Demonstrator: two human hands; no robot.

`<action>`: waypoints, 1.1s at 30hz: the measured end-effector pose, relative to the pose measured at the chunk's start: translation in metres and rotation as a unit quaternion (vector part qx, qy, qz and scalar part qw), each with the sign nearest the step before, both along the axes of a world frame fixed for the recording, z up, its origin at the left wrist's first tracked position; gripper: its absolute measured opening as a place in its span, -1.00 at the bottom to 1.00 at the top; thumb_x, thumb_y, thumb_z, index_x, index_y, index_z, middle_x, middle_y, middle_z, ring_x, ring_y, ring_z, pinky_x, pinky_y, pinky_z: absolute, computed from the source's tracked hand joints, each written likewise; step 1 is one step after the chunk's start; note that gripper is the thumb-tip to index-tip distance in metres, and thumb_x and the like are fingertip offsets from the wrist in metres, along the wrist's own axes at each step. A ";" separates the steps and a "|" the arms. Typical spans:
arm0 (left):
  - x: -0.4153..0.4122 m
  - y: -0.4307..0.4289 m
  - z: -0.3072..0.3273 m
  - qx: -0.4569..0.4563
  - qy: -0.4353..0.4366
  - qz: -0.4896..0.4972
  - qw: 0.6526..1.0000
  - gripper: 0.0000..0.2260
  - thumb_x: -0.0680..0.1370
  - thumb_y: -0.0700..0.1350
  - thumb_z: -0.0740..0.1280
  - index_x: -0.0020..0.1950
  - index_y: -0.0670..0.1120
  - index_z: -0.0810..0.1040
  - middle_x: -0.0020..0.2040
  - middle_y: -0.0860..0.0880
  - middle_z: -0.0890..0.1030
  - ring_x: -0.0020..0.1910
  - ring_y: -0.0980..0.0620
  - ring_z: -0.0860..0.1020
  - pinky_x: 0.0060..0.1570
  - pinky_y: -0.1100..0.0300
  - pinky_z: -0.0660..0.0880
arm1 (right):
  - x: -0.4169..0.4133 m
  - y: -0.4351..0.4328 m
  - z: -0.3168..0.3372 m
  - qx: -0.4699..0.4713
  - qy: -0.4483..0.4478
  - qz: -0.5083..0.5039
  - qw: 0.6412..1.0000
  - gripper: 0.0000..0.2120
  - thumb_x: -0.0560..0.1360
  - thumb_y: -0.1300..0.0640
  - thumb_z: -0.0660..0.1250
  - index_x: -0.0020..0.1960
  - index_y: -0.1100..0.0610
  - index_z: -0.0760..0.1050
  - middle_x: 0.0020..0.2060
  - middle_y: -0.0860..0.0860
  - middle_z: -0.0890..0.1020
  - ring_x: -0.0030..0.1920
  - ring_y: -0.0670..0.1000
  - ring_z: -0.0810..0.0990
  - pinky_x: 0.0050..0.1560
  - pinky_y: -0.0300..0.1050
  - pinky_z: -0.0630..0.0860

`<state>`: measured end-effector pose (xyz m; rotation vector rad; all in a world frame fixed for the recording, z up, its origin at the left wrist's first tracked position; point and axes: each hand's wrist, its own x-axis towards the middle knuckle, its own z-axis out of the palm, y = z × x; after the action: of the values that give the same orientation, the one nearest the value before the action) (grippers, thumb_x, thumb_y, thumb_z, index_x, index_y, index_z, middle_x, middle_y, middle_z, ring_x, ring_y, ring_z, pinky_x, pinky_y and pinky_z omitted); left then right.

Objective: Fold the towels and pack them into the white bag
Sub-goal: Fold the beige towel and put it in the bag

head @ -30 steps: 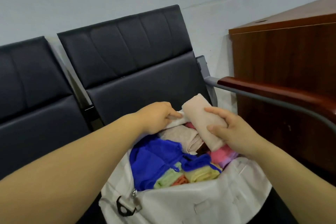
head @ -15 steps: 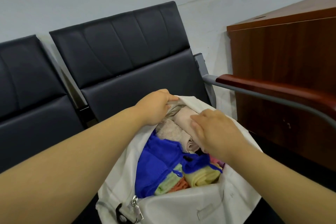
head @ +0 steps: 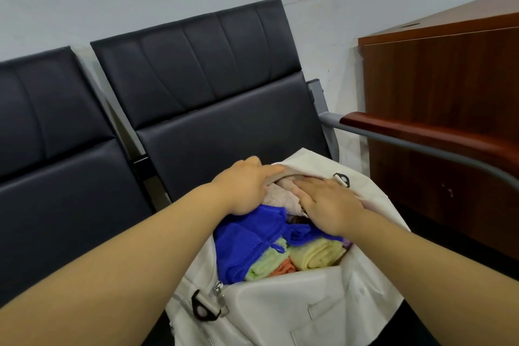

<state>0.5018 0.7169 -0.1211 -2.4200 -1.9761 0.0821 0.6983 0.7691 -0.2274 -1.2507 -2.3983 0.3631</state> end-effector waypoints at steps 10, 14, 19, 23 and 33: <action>-0.002 -0.068 -0.005 0.068 0.009 0.062 0.996 -0.51 0.65 0.23 0.15 0.57 0.23 0.19 0.38 0.02 0.33 0.31 -0.04 0.32 0.31 -0.02 0.36 | 0.035 -0.070 0.017 0.090 0.144 -0.059 0.984 -0.61 0.56 -0.22 0.23 0.34 -0.16 0.49 0.34 -0.12 0.46 0.35 -0.05 0.39 0.38 -0.08 0.31; 0.013 -0.117 -0.020 0.111 -0.030 -0.008 0.993 -0.53 0.63 0.23 0.13 0.53 0.17 0.35 0.47 0.06 0.33 0.44 -0.03 0.27 0.44 0.03 0.23 | 0.050 -0.120 -0.005 -0.021 0.161 0.059 0.985 -0.90 0.55 -0.12 0.28 -0.03 -0.12 0.50 -0.15 -0.19 0.57 -0.11 -0.13 0.52 -0.12 -0.23 0.46; 0.018 -0.161 -0.043 0.058 -0.085 -0.046 0.994 -0.70 0.65 0.12 0.26 0.37 0.15 0.52 0.09 0.13 0.54 0.06 0.09 0.37 0.17 0.11 0.41 | 0.052 -0.129 -0.022 -0.063 0.110 0.125 0.984 -0.88 0.57 -0.11 0.29 -0.01 -0.08 0.46 -0.17 -0.16 0.60 -0.12 -0.12 0.55 -0.08 -0.07 0.50; 0.013 -0.177 -0.047 0.077 -0.105 -0.048 0.990 -0.77 0.63 0.13 0.29 0.27 0.17 0.56 0.04 0.18 0.55 0.01 0.09 0.37 0.12 0.15 0.40 | 0.048 -0.131 -0.011 -0.092 0.093 0.121 0.984 -0.93 0.62 -0.03 0.31 -0.04 -0.10 0.47 -0.18 -0.21 0.60 -0.14 -0.14 0.56 -0.10 -0.11 0.49; -0.025 -0.181 -0.077 0.076 -0.217 -0.050 0.972 -0.77 0.66 0.11 0.20 0.22 0.19 0.60 0.06 0.21 0.62 0.06 0.11 0.40 0.16 0.25 0.34 | 0.027 -0.157 0.000 -0.240 0.087 0.081 0.964 -0.91 0.57 0.00 0.42 -0.08 0.00 0.59 -0.38 -0.11 0.57 -0.42 -0.18 0.46 -0.37 -0.30 0.42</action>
<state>0.4769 0.5360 -0.1980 -2.5947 -1.9062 -0.6290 0.7250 0.6116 -0.2271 -1.1486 -2.3390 1.1103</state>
